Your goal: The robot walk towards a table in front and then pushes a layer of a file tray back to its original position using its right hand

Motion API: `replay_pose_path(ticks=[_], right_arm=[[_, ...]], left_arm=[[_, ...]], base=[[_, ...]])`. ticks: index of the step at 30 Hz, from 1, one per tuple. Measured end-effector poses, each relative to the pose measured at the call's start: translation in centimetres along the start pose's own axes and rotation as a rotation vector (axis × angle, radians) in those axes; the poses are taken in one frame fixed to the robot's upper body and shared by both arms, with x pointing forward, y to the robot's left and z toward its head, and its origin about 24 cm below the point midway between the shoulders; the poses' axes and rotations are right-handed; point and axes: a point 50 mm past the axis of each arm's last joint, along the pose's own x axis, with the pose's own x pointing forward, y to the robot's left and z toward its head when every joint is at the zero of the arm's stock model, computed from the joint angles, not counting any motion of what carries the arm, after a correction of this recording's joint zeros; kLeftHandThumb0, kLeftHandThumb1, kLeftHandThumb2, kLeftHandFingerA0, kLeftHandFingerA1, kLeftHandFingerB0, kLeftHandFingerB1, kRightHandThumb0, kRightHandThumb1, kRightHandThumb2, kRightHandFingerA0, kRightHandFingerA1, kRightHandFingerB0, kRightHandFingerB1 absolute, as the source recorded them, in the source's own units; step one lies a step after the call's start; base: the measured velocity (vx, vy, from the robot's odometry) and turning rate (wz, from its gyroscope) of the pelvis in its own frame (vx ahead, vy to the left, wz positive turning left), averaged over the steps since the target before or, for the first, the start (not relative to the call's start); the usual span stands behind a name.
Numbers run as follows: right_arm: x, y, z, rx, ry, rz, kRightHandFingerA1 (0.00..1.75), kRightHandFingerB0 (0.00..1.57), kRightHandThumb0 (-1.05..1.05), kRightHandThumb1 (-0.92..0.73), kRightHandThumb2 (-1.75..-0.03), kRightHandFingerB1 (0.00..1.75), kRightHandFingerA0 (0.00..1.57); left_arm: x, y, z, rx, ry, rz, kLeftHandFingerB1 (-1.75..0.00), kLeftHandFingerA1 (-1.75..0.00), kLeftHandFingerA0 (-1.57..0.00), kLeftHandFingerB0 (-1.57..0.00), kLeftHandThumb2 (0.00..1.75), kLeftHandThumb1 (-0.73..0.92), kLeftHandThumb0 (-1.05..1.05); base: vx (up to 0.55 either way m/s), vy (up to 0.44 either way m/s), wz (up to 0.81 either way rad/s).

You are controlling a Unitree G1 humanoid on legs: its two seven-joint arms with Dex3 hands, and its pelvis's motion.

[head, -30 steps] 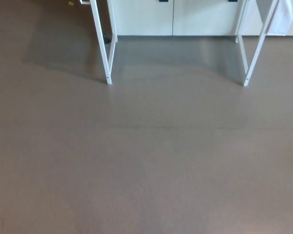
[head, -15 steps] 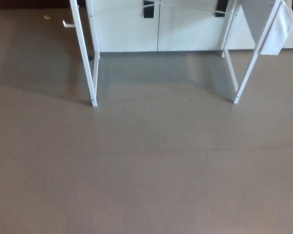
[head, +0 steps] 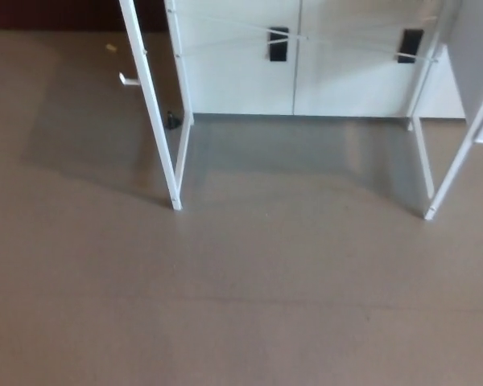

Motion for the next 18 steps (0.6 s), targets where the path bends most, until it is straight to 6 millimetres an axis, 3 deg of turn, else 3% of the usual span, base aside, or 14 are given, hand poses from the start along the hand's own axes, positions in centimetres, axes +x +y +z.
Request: replay_pose_path(ticks=[7,9,10,18], right_arm=[[-0.16,0.26,-0.41,-0.022,0.017,0.011,0.53,0.45,-0.30,-0.48,-0.64,0.46,0.58],[-0.11,0.44,-0.41,-0.028,0.017,0.017,0.54,0.44,-0.30,-0.47,-0.64,0.46,0.61],[0.05,0.48,-0.07,-0.033,0.003,0.020,0.49,0.47,-0.22,-0.53,-0.56,0.41,0.64],[0.04,0.63,-0.08,-0.042,-0.002,0.029,0.49,0.49,-0.22,-0.53,-0.56,0.41,0.66]], left_arm=[[-0.14,0.05,-0.11,0.011,0.004,0.000,-0.48,-0.58,-0.37,-0.18,0.88,0.47,-0.10],[-0.01,0.10,0.22,0.019,-0.007,-0.001,-0.49,-0.59,-0.40,-0.17,0.89,0.47,-0.10],[0.05,0.33,0.47,0.023,-0.014,0.006,-0.49,-0.59,-0.39,-0.17,0.89,0.47,-0.09],[0.17,0.36,0.34,0.024,-0.005,0.006,-0.49,-0.59,-0.38,-0.17,0.88,0.46,-0.11]], base=[[0.34,0.112,-0.23],[0.49,0.175,-0.33],[0.49,0.173,-0.19],[0.32,0.049,0.08]])
